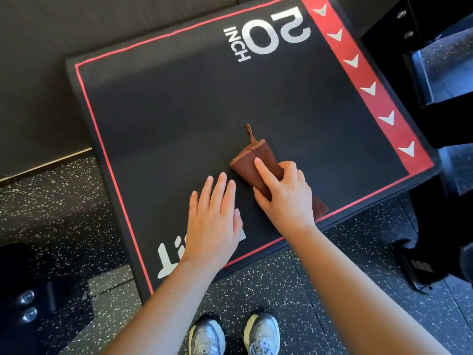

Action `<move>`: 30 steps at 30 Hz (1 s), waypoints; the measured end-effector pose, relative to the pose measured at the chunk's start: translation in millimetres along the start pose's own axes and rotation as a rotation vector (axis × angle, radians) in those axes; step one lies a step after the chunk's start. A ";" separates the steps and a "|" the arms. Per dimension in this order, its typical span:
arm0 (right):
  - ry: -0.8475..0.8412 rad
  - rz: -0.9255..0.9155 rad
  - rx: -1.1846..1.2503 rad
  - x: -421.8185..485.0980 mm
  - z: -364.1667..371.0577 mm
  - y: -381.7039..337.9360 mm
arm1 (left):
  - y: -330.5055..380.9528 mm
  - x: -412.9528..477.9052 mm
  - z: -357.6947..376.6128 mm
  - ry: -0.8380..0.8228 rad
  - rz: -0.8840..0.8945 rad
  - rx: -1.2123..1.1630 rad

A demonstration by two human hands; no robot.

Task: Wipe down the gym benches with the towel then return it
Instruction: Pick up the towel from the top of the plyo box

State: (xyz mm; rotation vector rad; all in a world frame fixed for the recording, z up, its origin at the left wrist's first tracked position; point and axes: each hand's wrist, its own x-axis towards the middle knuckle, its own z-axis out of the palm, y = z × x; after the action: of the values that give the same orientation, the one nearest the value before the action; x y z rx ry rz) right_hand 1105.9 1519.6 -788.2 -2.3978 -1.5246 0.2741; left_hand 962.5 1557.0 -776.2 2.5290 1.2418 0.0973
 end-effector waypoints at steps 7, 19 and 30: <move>-0.013 0.032 0.128 -1.8 -6.8 0.0 | 6.0 -9.3 -11.8 0.003 0.006 -0.026; 0.163 0.212 0.291 -40.4 -91.6 -16.8 | 50.0 -36.7 -81.5 0.055 0.083 -0.062; 0.301 0.375 0.363 -141.6 -220.6 -32.6 | 136.8 -102.6 -183.7 0.086 0.290 -0.103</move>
State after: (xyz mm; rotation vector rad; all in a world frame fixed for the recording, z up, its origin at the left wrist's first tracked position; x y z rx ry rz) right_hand 1086.4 1374.1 -568.6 -2.2842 -0.8125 0.2289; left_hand 966.1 1445.7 -551.3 2.6194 0.8665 0.3308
